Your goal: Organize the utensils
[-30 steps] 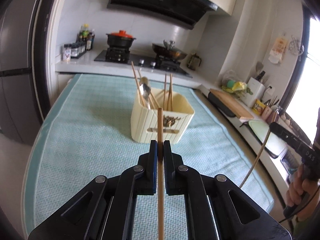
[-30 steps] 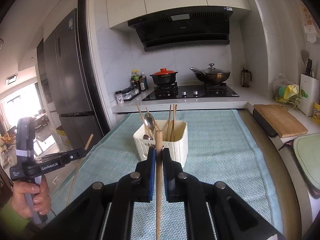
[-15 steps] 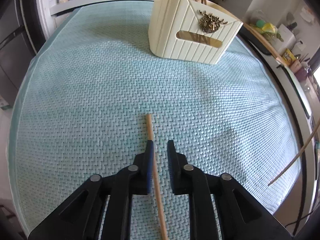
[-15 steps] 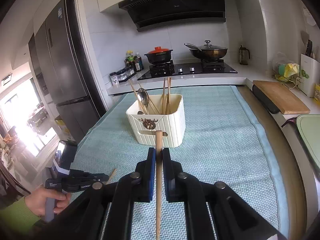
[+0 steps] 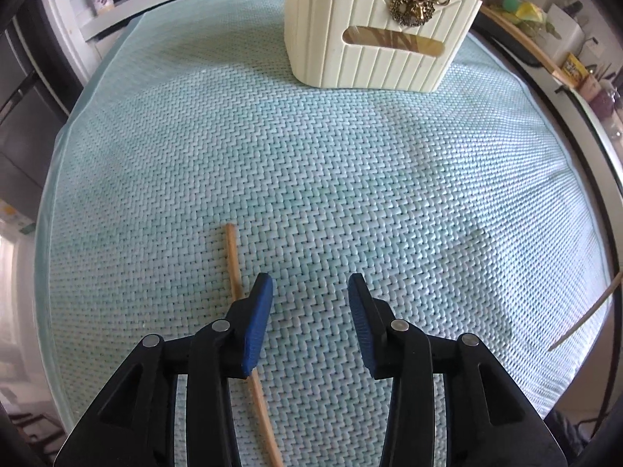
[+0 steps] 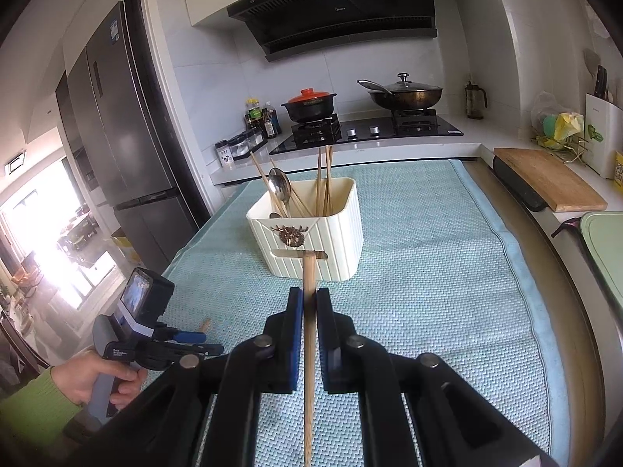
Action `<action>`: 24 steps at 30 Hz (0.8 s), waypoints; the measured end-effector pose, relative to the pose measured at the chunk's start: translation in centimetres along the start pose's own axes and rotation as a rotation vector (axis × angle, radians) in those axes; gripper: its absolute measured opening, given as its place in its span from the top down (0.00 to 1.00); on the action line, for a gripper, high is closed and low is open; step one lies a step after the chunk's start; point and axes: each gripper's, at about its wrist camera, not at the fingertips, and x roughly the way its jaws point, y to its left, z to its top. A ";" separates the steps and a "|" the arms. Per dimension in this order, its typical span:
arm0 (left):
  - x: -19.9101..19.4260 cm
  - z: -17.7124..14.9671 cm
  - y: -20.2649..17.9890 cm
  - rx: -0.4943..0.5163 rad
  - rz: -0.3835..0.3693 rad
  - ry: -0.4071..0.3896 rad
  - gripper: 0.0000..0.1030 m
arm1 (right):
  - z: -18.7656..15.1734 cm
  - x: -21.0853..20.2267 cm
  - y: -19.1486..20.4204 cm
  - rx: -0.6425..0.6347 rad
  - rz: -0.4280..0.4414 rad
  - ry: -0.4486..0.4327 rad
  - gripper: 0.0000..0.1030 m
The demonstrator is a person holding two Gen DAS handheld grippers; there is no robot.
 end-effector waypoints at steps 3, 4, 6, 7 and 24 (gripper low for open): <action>-1.7 0.3 1.0 -0.019 -0.025 -0.032 0.58 | -0.2 0.1 -0.3 0.006 0.002 0.005 0.93; -2.1 0.4 1.7 -0.039 -0.039 -0.039 0.58 | -0.2 0.1 -0.4 0.009 0.004 0.007 0.93; -2.4 0.6 3.0 -0.076 -0.050 -0.035 0.58 | -0.2 0.2 -0.6 0.018 0.006 0.007 0.93; -2.2 0.7 3.2 -0.076 -0.037 -0.025 0.58 | -0.3 0.1 -0.6 0.021 0.007 0.006 0.93; -2.8 1.4 1.1 -0.040 -0.029 -0.064 0.97 | 0.6 -0.8 0.3 0.005 0.021 -0.018 0.93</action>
